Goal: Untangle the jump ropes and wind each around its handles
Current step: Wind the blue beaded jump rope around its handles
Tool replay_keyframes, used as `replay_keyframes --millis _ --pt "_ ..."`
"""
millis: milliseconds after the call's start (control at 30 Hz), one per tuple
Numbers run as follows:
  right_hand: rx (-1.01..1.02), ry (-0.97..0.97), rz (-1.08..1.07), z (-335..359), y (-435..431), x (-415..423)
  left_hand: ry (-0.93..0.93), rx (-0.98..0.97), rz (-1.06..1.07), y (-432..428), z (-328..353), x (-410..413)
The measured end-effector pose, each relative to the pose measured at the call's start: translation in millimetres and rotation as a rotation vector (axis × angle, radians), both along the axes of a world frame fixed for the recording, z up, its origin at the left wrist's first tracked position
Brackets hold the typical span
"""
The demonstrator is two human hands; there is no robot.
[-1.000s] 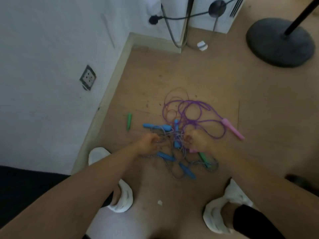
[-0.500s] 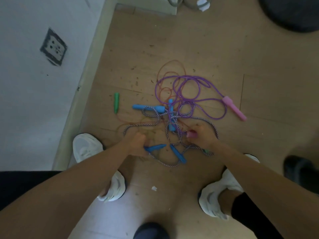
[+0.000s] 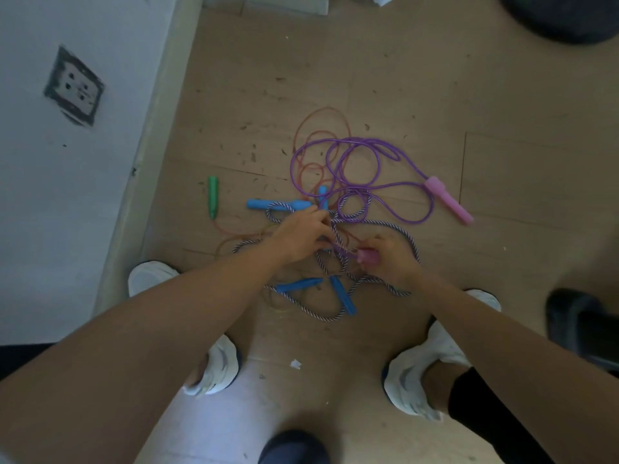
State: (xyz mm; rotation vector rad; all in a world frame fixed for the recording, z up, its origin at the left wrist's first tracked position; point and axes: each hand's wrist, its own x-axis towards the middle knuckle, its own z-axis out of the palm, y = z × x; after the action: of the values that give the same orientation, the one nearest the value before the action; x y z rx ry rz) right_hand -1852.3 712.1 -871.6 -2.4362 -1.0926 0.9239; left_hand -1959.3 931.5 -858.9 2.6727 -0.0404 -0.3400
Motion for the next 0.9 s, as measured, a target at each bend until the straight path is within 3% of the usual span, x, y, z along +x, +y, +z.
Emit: replay_keyframes --millis 100,133,233,433,533,667,900 --pt "0.062 0.021 0.007 1.1 7.3 7.0 -0.107 -0.029 -0.009 14.8 8.0 4.6" --pt "0.109 0.106 -0.030 5.9 12.4 8.5 -0.118 -0.056 0.011 20.0 13.7 6.1" --pt "0.259 0.648 -0.350 40.2 35.3 1.3 -0.089 -0.166 0.110 32.1 32.3 10.5" --pt "0.373 0.996 -0.430 92.3 68.9 5.7 0.022 -0.721 0.374 42.1 96.2 25.3" --pt "0.428 0.910 -0.430 117.9 78.8 12.2 0.026 -0.768 0.429 47.6 136.9 27.5" --pt "0.536 0.837 -0.442 164.9 88.0 23.3 0.000 -0.611 0.415 64.8 182.9 27.1" --pt "0.743 0.836 -0.581 267.2 95.2 42.0 0.234 -0.341 0.274 100.6 245.9 6.5"
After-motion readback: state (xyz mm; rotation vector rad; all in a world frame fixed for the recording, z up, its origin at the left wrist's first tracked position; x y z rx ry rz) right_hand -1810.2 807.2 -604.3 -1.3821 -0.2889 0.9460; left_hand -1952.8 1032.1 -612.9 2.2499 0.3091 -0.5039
